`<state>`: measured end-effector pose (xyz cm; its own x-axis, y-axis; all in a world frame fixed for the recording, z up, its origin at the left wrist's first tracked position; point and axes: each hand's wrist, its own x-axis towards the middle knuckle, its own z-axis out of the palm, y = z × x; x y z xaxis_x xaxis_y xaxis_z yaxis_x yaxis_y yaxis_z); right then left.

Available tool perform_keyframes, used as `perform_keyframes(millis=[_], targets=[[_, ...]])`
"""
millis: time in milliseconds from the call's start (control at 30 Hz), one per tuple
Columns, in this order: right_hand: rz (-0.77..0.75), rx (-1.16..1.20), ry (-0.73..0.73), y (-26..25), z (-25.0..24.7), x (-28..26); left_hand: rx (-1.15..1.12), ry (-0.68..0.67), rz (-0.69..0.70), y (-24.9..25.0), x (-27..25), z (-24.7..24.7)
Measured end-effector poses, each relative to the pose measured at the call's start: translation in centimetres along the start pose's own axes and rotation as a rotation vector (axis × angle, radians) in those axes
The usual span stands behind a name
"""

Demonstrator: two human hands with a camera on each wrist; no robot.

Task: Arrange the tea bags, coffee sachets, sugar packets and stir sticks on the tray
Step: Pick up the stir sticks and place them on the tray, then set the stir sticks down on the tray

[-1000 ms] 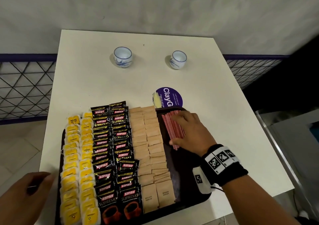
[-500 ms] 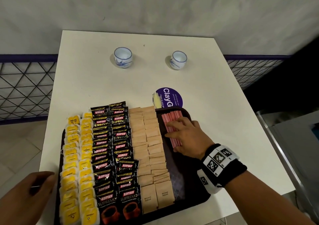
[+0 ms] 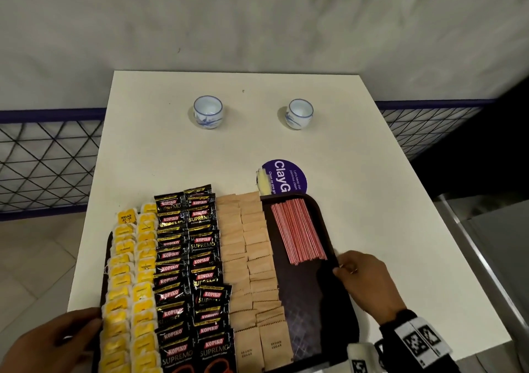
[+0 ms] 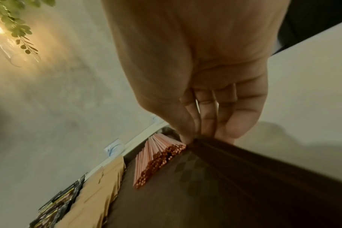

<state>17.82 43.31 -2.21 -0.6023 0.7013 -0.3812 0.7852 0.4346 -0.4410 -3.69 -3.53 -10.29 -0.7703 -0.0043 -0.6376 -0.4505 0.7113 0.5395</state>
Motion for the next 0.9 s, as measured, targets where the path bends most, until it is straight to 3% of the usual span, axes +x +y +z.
perform_keyframes(millis=[167,333,567,900], targets=[[-0.004,-0.013,-0.006,-0.3,-0.1,1.5,-0.072,0.061,0.010,-1.8,2.4,0.5],[-0.027,-0.026,0.009,-0.3,-1.8,4.3,-0.127,0.024,0.028,6.8,-0.7,2.1],[-0.036,-0.043,0.028,0.3,-4.5,8.3,-0.140,0.040,0.152,14.4,-1.9,4.8],[-0.019,-0.047,0.006,1.8,-7.0,11.7,-0.123,0.030,0.216,18.2,-0.8,7.4]])
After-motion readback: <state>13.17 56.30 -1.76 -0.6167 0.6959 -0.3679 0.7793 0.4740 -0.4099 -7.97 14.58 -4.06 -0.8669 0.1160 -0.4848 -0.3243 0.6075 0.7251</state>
